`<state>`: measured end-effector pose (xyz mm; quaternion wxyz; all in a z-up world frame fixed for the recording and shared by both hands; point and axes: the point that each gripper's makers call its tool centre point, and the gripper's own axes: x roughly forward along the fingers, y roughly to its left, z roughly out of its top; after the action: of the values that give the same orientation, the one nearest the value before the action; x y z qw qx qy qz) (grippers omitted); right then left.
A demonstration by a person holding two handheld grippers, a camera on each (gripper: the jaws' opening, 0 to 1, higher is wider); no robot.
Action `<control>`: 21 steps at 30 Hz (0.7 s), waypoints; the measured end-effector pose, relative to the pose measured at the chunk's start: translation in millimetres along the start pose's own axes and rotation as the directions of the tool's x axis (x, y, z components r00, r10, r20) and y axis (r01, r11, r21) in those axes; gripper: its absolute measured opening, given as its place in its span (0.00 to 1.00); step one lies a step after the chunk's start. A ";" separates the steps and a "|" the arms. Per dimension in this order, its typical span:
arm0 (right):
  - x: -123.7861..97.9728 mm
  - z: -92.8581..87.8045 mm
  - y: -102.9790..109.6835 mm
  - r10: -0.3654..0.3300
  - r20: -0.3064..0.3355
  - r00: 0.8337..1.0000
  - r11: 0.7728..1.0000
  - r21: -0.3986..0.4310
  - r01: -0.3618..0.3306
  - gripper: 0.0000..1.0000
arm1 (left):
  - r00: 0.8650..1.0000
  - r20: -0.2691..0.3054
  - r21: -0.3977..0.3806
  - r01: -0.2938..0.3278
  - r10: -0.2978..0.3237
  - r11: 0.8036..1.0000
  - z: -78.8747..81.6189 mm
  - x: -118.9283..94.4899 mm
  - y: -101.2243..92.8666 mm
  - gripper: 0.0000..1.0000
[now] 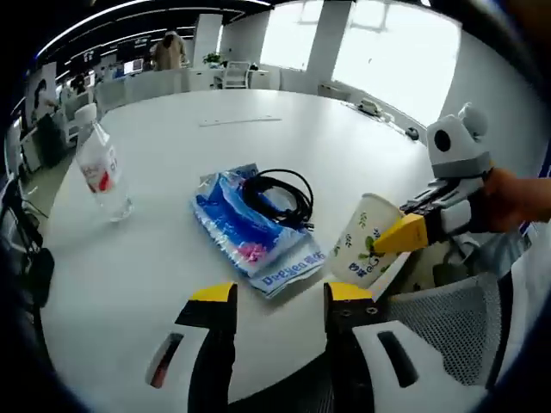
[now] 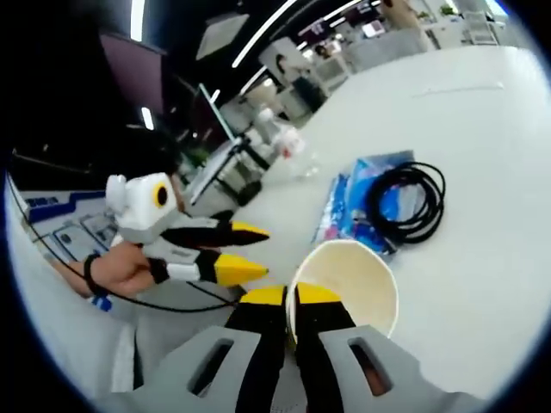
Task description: Arrange the tabletop items into an orderly group along one side of the table until the central work area is clear of visible clutter.
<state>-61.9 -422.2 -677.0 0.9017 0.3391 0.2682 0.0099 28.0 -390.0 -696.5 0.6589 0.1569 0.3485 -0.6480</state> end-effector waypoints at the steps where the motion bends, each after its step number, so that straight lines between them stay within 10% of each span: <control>1: -0.1 -0.2 -0.3 -0.001 -0.001 1.000 1.000 0.001 0.001 0.00 | 1.000 0.003 -0.013 -0.006 0.007 1.000 -0.8 -1.7 4.5 0.39; 21: 13.6 10.0 5.4 -0.007 -0.020 1.000 1.000 -0.003 0.007 0.00 | 0.988 0.098 -0.217 -0.099 0.123 0.971 8.8 -21.0 49.5 0.37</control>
<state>-44.5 -421.4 -673.9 0.8995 0.3366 0.2784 0.0107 79.7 -374.6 -688.4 0.7253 0.0692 0.3691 -0.5770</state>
